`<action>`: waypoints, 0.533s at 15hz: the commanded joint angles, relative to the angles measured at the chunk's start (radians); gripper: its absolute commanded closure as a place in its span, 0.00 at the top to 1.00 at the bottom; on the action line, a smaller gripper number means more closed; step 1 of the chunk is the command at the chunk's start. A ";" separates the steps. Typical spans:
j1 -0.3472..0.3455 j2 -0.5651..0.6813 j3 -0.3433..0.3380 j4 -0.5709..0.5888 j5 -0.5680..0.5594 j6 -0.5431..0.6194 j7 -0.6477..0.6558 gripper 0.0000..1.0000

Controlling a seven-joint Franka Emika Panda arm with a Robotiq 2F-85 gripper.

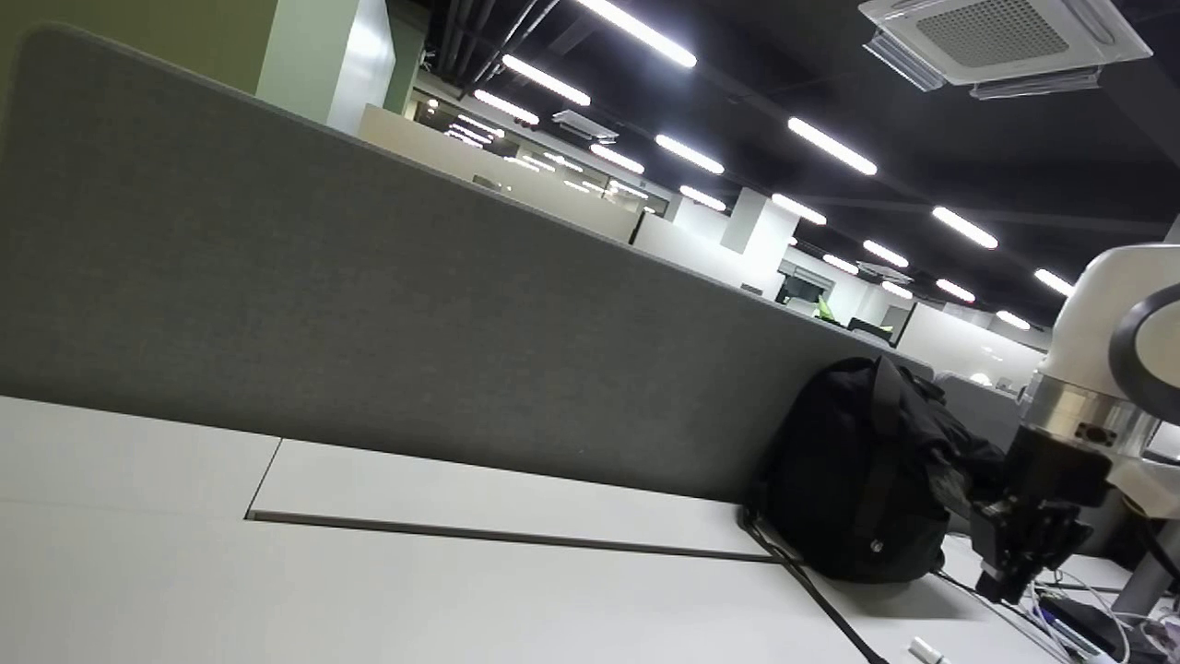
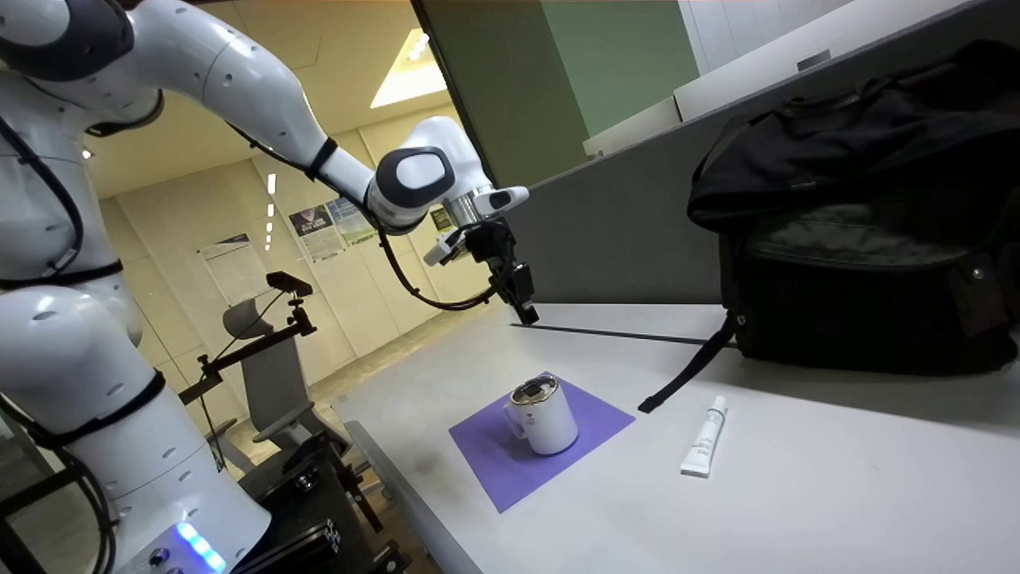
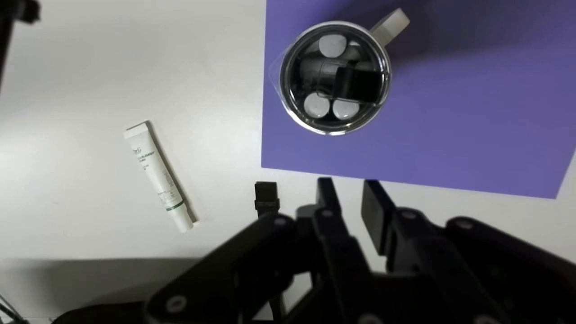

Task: Remove the silver lid from the white mug

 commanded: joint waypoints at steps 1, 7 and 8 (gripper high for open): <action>-0.028 -0.049 0.021 -0.006 0.002 -0.032 -0.039 0.54; -0.046 -0.044 0.035 0.004 0.015 -0.043 -0.072 0.93; -0.045 -0.055 0.034 -0.002 0.005 -0.049 -0.070 0.99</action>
